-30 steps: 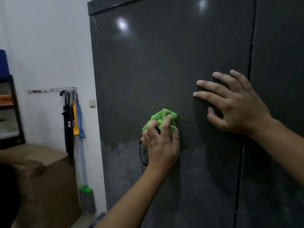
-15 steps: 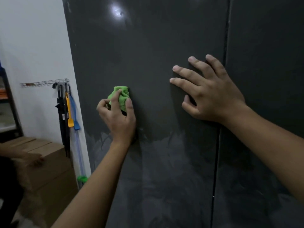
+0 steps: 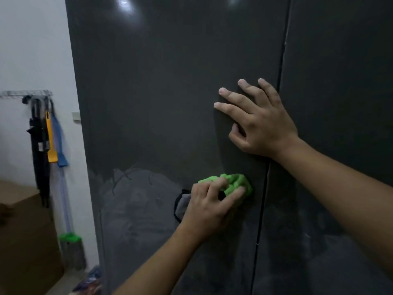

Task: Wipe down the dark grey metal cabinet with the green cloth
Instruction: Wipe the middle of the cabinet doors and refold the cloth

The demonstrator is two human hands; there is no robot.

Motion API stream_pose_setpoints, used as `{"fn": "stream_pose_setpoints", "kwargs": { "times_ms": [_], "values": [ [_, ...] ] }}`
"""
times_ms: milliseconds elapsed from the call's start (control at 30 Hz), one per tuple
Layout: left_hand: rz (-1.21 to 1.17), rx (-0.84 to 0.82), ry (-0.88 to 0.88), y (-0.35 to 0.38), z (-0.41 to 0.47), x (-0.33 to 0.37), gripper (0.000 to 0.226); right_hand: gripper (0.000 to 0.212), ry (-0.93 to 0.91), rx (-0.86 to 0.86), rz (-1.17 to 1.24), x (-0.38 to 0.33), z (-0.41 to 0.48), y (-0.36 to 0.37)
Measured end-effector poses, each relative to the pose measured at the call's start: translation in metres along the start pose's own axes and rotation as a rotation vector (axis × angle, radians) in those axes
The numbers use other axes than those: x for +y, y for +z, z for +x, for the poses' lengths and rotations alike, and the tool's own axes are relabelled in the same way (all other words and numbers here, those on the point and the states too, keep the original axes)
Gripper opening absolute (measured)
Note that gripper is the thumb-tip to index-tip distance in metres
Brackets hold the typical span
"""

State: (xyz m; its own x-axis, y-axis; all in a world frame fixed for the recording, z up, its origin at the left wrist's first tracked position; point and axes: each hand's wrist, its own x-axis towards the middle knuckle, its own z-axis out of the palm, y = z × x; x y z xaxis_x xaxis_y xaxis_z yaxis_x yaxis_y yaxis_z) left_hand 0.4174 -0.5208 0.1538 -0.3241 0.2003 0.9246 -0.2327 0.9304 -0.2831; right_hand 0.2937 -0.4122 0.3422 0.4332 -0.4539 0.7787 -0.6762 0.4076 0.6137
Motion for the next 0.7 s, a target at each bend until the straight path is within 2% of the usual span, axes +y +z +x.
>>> {"fn": "stream_pose_setpoints", "kwargs": {
  "times_ms": [133, 200, 333, 400, 467, 600, 700],
  "values": [
    [0.059, -0.026, 0.115, -0.013, -0.008, -0.026, 0.045, 0.058, -0.012, -0.033, -0.026, -0.003, 0.0, -0.004],
    [0.055, 0.031, -0.031, -0.023, -0.001, -0.045, 0.043, 0.059, -0.012, -0.035, -0.034, -0.004, 0.001, -0.004],
    [-0.015, 0.127, -0.493, -0.036, 0.011, -0.063, 0.043, 0.059, -0.003, -0.045, -0.052, -0.007, 0.001, -0.005],
    [-0.026, 0.16, -0.573, -0.034, 0.011, -0.059, 0.041, 0.06, 0.0, -0.058, -0.06, -0.009, 0.002, -0.006],
    [-0.013, 0.129, -0.514, -0.031, 0.004, -0.05, 0.044, 0.061, 0.001, -0.073, -0.062, -0.01, 0.003, -0.006],
    [0.05, 0.011, -0.163, -0.026, -0.032, -0.047, 0.047, 0.063, -0.001, -0.088, -0.077, -0.012, 0.001, -0.004],
    [0.089, 0.002, -0.078, -0.03, -0.04, -0.058, 0.046, 0.062, -0.004, -0.093, -0.084, -0.012, 0.002, -0.003]
  ]
}}
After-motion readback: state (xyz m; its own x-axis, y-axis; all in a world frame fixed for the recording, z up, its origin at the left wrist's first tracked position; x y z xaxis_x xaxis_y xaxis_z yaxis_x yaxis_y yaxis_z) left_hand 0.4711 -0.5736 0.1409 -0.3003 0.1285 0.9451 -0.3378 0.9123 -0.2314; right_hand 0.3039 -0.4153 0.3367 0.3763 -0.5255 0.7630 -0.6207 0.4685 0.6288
